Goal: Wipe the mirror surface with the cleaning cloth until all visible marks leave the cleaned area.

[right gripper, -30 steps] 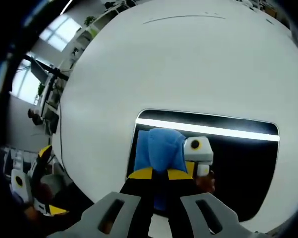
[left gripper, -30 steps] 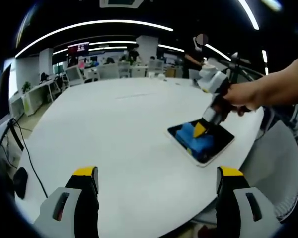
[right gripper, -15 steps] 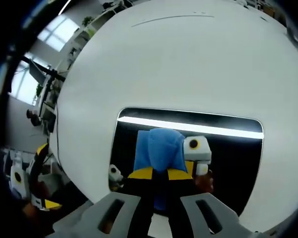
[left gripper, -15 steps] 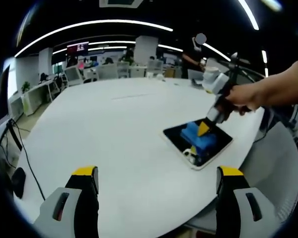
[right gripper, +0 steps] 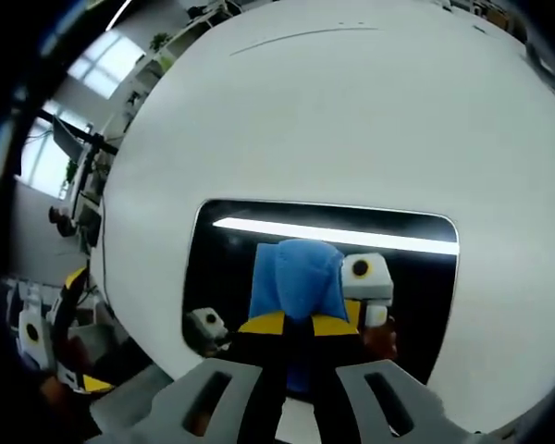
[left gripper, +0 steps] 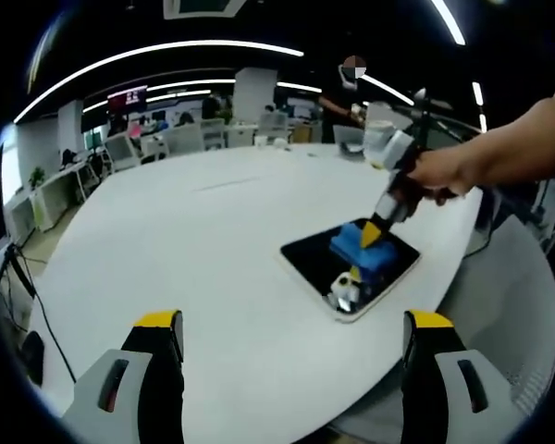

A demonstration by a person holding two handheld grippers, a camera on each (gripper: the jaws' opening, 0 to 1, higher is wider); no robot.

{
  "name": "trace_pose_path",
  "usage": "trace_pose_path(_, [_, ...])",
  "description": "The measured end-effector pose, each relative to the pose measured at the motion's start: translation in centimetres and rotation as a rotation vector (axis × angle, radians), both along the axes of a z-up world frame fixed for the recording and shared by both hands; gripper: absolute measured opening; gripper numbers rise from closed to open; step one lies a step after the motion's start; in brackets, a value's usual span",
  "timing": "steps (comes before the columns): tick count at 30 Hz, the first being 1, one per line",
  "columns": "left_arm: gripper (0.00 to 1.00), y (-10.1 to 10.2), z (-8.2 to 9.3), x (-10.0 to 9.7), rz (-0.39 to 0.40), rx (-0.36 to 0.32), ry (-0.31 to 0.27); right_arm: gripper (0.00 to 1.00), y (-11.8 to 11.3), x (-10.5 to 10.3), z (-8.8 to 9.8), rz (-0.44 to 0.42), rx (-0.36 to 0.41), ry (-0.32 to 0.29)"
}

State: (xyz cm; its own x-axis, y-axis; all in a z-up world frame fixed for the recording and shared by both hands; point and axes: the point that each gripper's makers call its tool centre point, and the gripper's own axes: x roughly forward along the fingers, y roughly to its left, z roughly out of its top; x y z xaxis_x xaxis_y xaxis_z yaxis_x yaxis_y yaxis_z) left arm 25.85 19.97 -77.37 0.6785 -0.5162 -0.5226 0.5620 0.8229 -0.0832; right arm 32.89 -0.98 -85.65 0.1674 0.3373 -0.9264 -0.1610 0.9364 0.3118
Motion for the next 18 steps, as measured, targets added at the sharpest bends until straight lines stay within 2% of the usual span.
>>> trace_pose_path(18, [0.99, -1.5, 0.2, -0.4, -0.008, 0.012, 0.004, 0.02, -5.0, -0.3, 0.0, -0.038, -0.018, 0.002])
